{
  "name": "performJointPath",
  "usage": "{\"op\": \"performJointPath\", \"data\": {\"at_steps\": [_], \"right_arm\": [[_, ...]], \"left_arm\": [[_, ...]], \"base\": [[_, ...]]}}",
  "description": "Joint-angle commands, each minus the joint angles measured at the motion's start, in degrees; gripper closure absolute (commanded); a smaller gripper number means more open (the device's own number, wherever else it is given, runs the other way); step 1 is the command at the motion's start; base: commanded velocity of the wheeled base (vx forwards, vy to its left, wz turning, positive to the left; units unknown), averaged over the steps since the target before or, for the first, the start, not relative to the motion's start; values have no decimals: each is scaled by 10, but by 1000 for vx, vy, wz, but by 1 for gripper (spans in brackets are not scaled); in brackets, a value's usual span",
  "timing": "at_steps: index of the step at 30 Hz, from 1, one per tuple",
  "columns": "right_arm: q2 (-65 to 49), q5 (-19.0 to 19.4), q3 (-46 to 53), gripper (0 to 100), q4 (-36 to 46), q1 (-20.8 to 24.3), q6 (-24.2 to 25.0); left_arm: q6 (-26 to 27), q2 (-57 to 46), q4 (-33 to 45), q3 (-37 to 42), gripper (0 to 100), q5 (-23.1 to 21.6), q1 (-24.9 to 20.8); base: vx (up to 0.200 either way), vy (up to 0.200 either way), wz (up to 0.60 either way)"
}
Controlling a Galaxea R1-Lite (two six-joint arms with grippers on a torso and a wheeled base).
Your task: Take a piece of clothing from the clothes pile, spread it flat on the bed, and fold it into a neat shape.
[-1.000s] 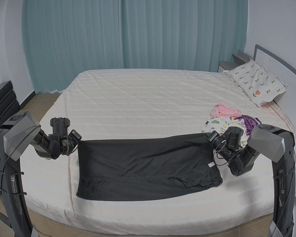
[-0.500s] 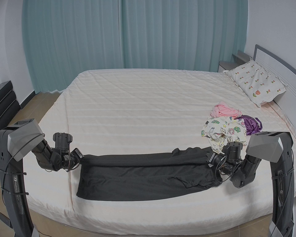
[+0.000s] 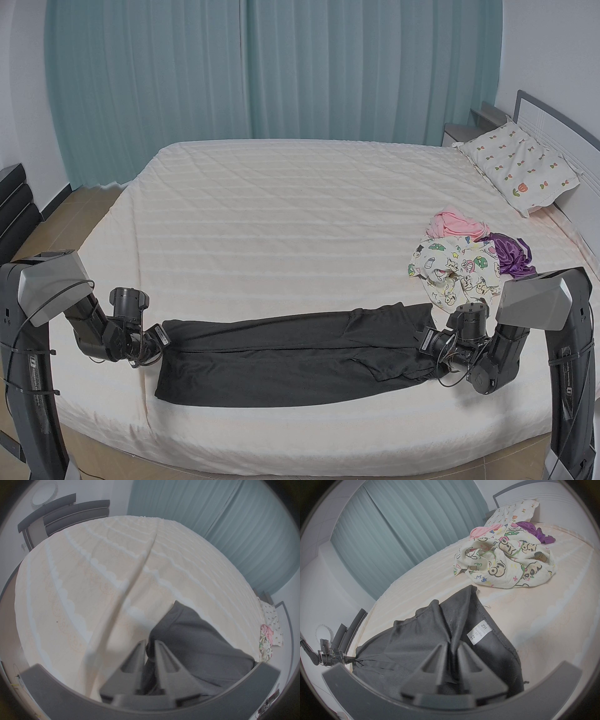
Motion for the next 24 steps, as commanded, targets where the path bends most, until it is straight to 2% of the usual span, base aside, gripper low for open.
{"op": "performJointPath", "data": {"at_steps": [1, 7, 13, 15, 19, 20, 24], "right_arm": [[0, 0, 2, 0, 1, 1, -3], [-22, 3, 12, 0, -7, -10, -2], [-75, 25, 17, 0, -2, -30, 11], [-76, 54, 8, 0, 4, -25, 11], [-55, 69, -19, 0, 13, -13, 11], [-45, 71, -34, 0, 27, -7, 10], [-34, 79, -77, 0, 80, 1, 9]], "left_arm": [[6, 3, 1, 8, 0, 2, -3], [7, -2, 0, 26, 0, 2, -6], [-14, -32, 1, 35, 0, -5, 6], [-55, -49, 1, 32, 0, -13, 7], [-105, -64, 2, 30, 0, -39, 5], [-127, -67, 1, 29, 0, -56, 5], [-146, -63, -3, 29, 0, -68, 5]], "base": [[0, 0, 0], [0, 0, 0], [0, 0, 0], [0, 0, 0], [0, 0, 0], [0, 0, 0], [0, 0, 0]]}}
